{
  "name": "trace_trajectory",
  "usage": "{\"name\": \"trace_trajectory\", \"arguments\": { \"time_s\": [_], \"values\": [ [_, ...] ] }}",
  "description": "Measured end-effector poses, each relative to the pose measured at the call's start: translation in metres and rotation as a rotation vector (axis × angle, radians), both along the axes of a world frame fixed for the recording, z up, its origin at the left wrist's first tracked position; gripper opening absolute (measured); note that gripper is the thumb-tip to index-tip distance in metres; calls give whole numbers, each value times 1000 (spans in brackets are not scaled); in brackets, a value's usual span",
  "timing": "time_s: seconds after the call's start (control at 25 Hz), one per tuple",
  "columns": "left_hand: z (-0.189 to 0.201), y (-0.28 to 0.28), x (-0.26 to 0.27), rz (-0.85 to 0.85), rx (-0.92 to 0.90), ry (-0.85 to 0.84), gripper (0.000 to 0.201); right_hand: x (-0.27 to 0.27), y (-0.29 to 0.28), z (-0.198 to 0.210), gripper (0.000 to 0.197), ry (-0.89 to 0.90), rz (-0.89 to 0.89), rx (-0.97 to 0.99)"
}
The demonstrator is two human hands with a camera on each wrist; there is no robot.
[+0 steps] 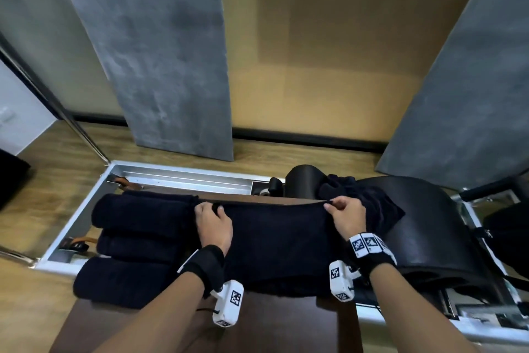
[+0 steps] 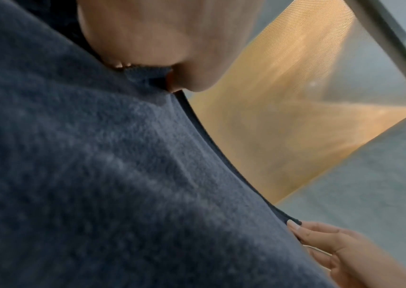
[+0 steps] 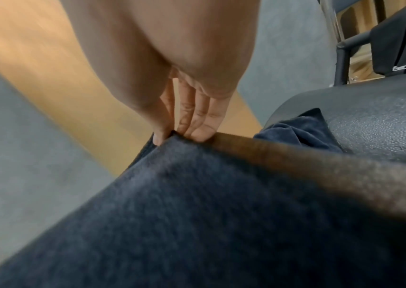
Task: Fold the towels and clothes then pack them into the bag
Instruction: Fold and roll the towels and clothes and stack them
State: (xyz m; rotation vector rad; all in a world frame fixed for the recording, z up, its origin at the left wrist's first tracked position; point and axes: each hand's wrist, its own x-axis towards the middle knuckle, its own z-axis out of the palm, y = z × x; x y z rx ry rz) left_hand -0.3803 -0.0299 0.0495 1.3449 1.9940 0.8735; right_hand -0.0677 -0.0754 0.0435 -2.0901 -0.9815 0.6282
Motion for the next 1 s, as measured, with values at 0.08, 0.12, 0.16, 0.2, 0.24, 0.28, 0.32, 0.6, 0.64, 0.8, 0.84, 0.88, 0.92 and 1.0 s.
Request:
{"name": "trace_trajectory", "arguments": {
  "time_s": [0.08,0.12,0.16,0.2,0.24,0.28,0.32,0.6,0.64,0.8,0.84,0.88,0.92,1.0],
  "values": [
    [-4,1,1,-7,-37,86,26,0,2,-6,10,-44,23,-46],
    [-6,1,1,-16,-55,136,26,0,2,-7,13,-58,44,-56],
    [-7,0,0,-20,-67,171,25,0,2,-9,18,-67,63,-67],
    [-8,-1,0,-10,-73,174,23,0,1,-9,21,-85,83,-84],
    [-7,-2,0,9,-68,151,21,-1,1,-9,21,-117,103,-101],
    [-7,-2,0,25,-55,116,21,-2,0,-9,17,-159,122,-112],
    [-6,-4,0,36,-41,85,24,-3,-1,-8,12,-194,135,-115],
    [18,-22,-5,2,189,18,16,-2,-19,22,14,-18,63,15],
    [25,-28,-8,-12,244,-7,12,-1,-25,30,14,29,49,67],
    [63,-48,-29,-63,417,-160,11,0,-57,72,16,63,48,236],
    [74,-51,-38,-74,448,-202,15,-1,-67,84,14,75,52,266],
    [86,-54,-48,-92,475,-232,18,-3,-77,96,13,85,57,298],
    [97,-54,-57,-117,498,-248,19,-5,-85,107,12,102,60,330],
    [123,-59,-77,-200,542,-273,19,-13,-106,132,9,145,53,398]
  ]
}}
